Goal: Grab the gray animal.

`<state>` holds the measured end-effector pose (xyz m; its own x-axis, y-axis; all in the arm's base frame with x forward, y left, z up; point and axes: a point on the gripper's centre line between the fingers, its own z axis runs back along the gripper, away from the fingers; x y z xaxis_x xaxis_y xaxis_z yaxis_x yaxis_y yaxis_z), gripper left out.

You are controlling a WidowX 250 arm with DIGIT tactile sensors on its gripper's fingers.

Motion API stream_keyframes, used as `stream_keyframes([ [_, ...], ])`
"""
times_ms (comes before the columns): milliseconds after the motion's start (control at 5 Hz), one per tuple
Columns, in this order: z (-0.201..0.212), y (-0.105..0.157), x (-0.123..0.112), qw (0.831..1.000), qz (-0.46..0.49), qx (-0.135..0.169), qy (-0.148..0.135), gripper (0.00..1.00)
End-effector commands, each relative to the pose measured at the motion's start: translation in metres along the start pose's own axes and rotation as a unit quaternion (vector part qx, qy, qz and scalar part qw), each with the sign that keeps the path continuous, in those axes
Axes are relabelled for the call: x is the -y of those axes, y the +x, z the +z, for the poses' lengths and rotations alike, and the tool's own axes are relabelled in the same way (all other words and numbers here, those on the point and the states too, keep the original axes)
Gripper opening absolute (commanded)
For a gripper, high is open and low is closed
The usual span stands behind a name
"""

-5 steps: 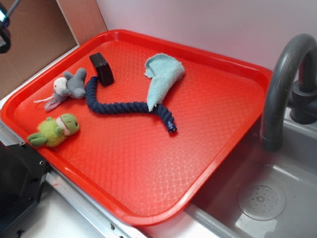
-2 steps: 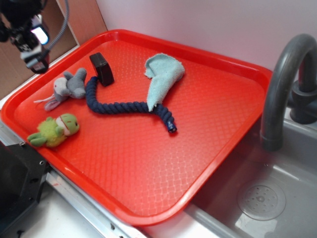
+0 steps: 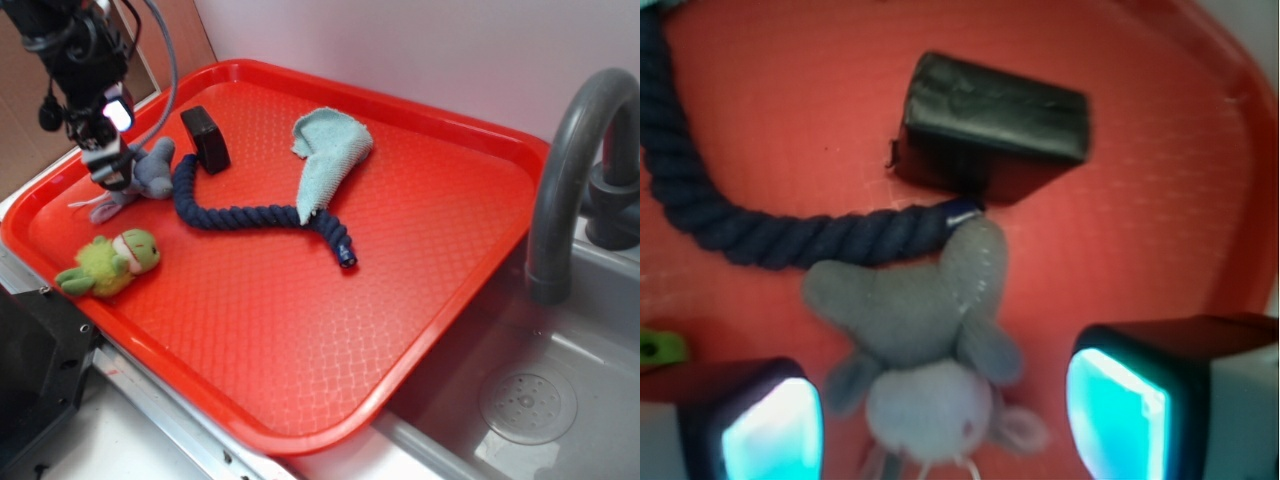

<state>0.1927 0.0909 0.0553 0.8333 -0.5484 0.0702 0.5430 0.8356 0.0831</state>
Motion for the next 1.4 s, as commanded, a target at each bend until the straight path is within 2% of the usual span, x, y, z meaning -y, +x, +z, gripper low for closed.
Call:
stream_keyframes([
  [0,-0.033,-0.002,-0.007,1.000,-0.004,-0.020,-0.014,1.00],
  [400,-0.051,0.008,0.003,0.999,-0.032,-0.018,-0.038,0.97],
  [600,-0.049,0.010,0.005,0.999,-0.036,-0.019,-0.037,0.00],
  [800,-0.027,0.007,0.008,1.000,0.007,-0.012,-0.020,0.00],
  [1000,0.010,0.006,0.008,0.995,0.097,-0.033,-0.005,0.00],
  [1200,0.049,0.010,0.015,0.990,0.141,-0.010,-0.030,0.00],
])
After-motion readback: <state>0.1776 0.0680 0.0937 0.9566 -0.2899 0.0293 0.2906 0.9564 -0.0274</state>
